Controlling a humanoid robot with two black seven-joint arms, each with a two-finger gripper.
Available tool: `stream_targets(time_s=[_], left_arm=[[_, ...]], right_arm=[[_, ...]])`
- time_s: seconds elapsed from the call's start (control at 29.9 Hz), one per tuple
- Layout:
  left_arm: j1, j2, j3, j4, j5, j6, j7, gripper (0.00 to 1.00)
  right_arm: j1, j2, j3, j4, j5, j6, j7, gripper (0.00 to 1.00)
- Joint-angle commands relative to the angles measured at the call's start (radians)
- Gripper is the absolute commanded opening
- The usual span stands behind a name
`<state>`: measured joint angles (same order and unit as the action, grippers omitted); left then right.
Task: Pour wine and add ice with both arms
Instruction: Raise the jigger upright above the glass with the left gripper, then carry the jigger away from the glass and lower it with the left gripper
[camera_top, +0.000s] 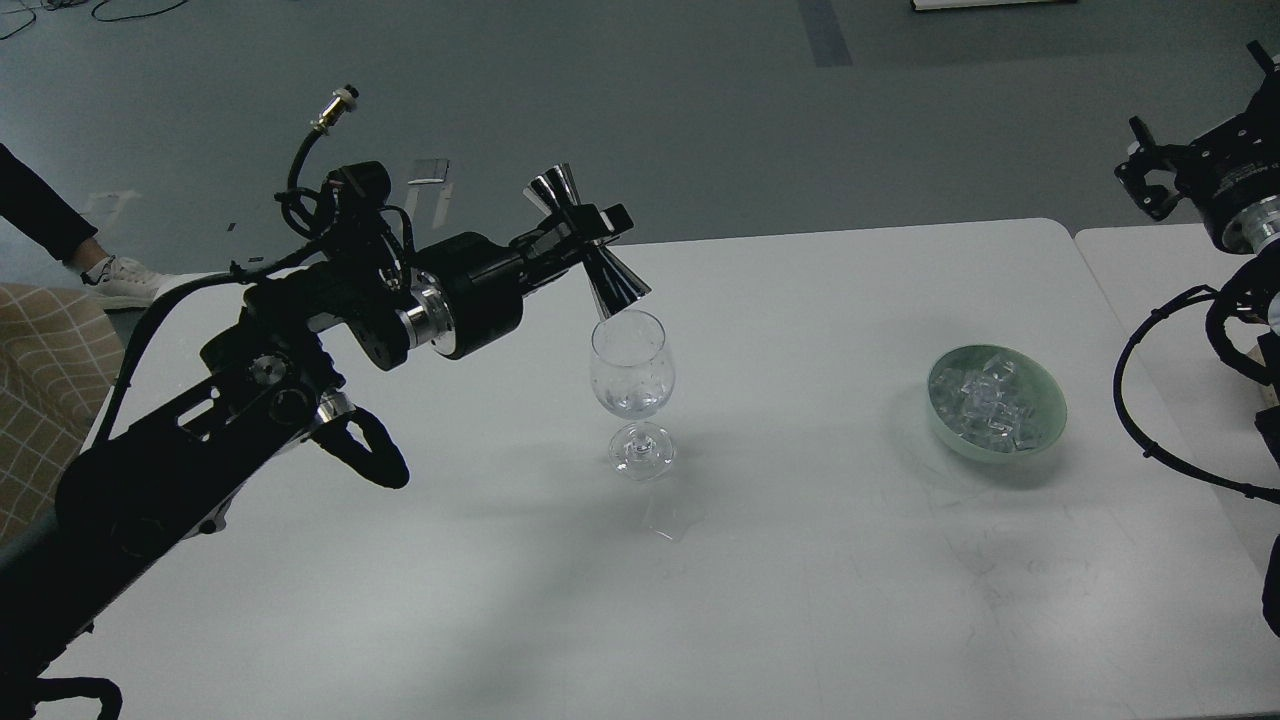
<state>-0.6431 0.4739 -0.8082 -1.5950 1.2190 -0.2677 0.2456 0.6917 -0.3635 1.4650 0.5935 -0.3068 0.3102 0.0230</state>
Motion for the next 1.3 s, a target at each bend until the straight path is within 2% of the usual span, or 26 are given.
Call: stream_targets(time_s=[0.0,0.2,0.33,0.4,0.47,0.6,0.77,0.9,1.27], left_arm=[[0.000,0.000,-0.017,0.000,-0.032,0.004,0.009,0.00],[0.000,0.006,-0.051,0.000,-0.187,0.025,0.011,0.00],[0.002,0.000,-0.124,0.001,-0.316,0.027,0.020,0.00],[0.003,0.000,-0.141,0.006,-0.383,0.027,0.030,0.00],[0.013,0.014,-0.181,0.013,-0.485,0.031,0.060,0.00],[0.059,0.015,-0.272,0.027,-0.579,0.036,0.072,0.00],[0.146,-0.001,-0.430,0.093,-0.792,0.042,0.072,0.00],[0.212,-0.017,-0.534,0.136,-0.976,0.090,0.067,0.00],[0.315,-0.117,-0.710,0.291,-1.148,0.097,0.063,0.00]], right_arm=[[0.000,0.000,0.000,0.002,0.000,0.000,0.000,1.00],[-0.001,0.000,0.000,0.000,0.000,0.000,0.000,1.00],[-0.001,0.000,-0.005,-0.001,0.000,-0.002,0.000,1.00],[-0.001,0.000,-0.006,0.000,0.000,-0.002,0.000,1.00],[0.000,0.000,-0.008,-0.001,0.000,-0.003,0.000,1.00],[0.000,0.000,-0.008,-0.004,-0.002,-0.006,-0.002,1.00],[0.000,0.003,-0.011,-0.003,0.000,-0.025,-0.002,1.00],[0.000,0.000,-0.012,0.000,0.000,-0.029,-0.003,1.00],[-0.015,-0.028,-0.017,-0.003,-0.005,-0.029,-0.018,1.00]])
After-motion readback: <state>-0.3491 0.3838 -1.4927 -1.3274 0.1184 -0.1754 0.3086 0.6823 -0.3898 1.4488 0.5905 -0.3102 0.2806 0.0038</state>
